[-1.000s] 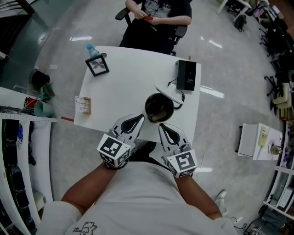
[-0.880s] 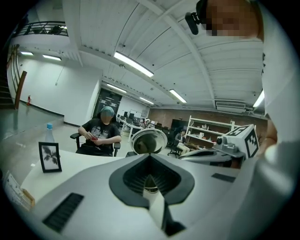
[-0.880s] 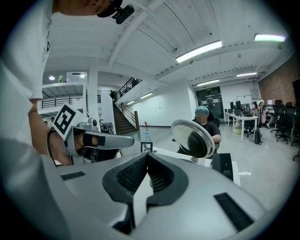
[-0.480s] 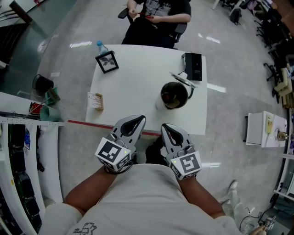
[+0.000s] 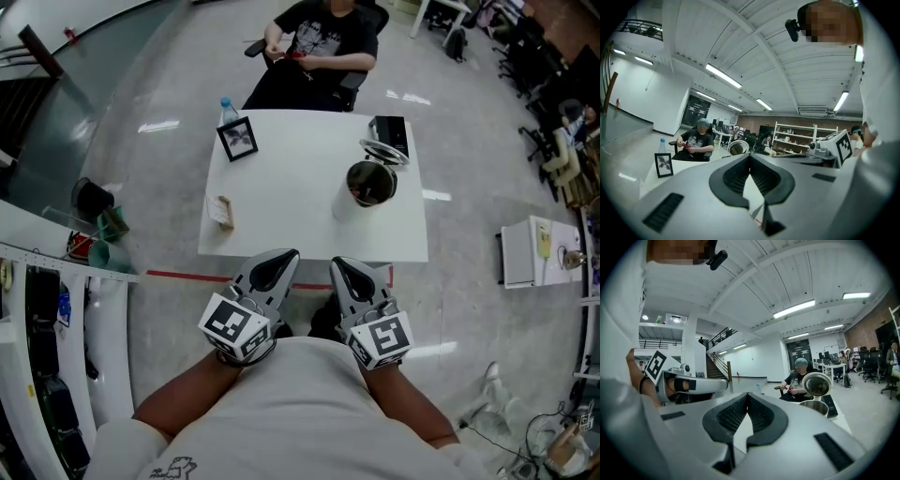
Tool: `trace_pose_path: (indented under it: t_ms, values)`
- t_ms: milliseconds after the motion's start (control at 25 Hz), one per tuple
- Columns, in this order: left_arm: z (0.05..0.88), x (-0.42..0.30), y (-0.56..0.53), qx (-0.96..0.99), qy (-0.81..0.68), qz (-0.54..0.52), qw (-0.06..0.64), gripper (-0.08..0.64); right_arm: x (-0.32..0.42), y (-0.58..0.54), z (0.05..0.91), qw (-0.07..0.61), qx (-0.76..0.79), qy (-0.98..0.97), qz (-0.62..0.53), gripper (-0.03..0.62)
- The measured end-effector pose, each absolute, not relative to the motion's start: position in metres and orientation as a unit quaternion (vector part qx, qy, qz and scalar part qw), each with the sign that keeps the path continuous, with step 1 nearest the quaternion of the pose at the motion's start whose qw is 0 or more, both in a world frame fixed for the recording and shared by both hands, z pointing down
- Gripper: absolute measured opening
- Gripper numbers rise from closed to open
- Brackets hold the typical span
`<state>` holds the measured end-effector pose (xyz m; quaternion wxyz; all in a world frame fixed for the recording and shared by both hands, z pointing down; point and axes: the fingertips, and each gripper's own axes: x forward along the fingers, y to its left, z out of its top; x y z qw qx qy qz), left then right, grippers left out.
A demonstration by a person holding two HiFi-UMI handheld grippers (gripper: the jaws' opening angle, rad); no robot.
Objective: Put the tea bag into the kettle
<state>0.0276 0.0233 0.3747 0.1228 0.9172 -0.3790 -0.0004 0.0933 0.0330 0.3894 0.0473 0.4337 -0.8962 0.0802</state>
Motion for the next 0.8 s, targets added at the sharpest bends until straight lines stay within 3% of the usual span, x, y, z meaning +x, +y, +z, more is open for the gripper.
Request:
trace_pose_path:
  t_ms: [800]
  values:
    - [0.347,-0.004,0.089,0.927,-0.361,-0.032,0.1,0.009,0.05,0.101,0.35,0.056,0.447,-0.893,0.007,0.011]
